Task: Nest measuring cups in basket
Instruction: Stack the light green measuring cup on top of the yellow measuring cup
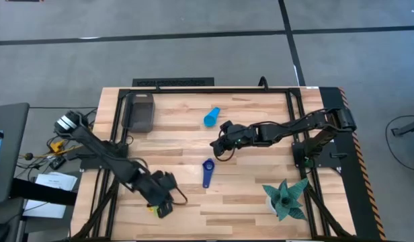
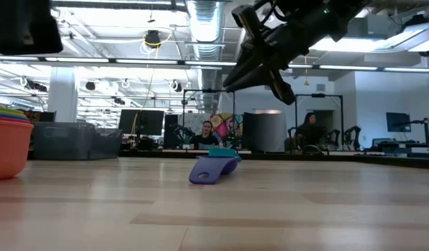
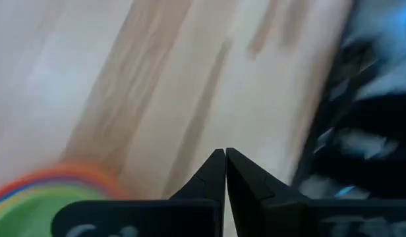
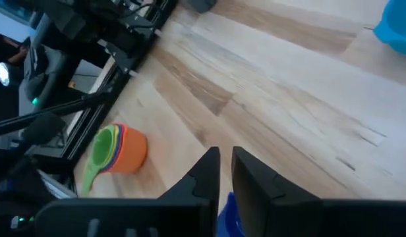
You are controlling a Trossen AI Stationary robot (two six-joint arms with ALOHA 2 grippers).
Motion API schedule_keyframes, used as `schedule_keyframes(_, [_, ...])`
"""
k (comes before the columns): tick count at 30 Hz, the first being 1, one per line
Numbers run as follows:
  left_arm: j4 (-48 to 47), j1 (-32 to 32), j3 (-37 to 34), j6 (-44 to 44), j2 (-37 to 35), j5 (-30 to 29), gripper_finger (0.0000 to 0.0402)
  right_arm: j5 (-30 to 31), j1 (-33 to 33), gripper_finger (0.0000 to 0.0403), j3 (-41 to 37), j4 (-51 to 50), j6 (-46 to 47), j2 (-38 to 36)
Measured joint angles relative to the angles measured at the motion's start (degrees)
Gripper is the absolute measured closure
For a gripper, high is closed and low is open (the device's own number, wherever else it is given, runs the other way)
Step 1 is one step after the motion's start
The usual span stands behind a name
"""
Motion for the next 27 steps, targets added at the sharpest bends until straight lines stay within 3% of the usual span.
schedule_keyframes(4, [-10.4,0.0,5.9,3.0,6.7,2.2,0.0401,0.0,-0.1,0.0349,0.0,-0.3,-0.1,0.0])
schedule_keyframes(10, [-11.8,0.0,9.7,5.0,12.1,5.0,0.0401,0.0,-0.1,0.0357,0.0,-0.4,-0.1,0.0])
schedule_keyframes(19, [-22.3,-1.5,9.9,2.3,12.7,9.5,0.0401,-0.1,-0.1,0.0368,0.0,-0.4,-0.1,0.0])
schedule_keyframes(27, [-22.6,-2.8,9.9,-0.4,12.3,12.0,0.0401,-0.2,-0.1,0.0375,0.0,-0.4,0.0,0.0])
